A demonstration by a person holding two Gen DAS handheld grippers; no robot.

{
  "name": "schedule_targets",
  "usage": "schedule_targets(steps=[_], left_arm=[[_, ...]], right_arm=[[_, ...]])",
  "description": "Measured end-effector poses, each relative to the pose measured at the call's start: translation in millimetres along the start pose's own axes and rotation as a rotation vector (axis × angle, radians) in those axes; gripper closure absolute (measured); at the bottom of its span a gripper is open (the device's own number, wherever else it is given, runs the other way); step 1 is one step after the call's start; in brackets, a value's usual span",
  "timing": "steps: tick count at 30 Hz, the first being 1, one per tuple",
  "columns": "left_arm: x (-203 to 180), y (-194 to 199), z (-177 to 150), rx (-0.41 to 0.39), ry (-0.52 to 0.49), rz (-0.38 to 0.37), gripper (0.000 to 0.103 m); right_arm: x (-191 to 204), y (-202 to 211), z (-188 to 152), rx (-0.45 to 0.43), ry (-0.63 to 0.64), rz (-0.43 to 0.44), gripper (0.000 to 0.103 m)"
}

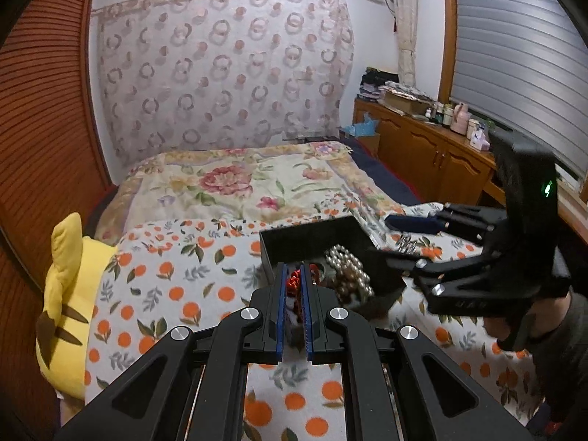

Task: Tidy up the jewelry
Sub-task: 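Carry both into the black box and open both tools to release them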

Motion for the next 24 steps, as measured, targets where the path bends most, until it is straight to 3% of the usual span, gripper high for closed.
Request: schedule_targets(steps=[24], left_arm=[[2.4,-56.5,24.4,0.038,-0.005,-0.016,0.096]], right_arm=[[-11.8,-40.6,-19.9,0.059,-0.041,0.046,0.042]])
Point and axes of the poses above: each gripper's, at about its wrist camera, not at the fingertips, and y roughly against the way its jaws point, x to its left, z to its top, the point moved 3 cm from there along -y, roughly the way its jaws point, and after that the axes turned 9 degrees about -y, right-handed, at the moved point
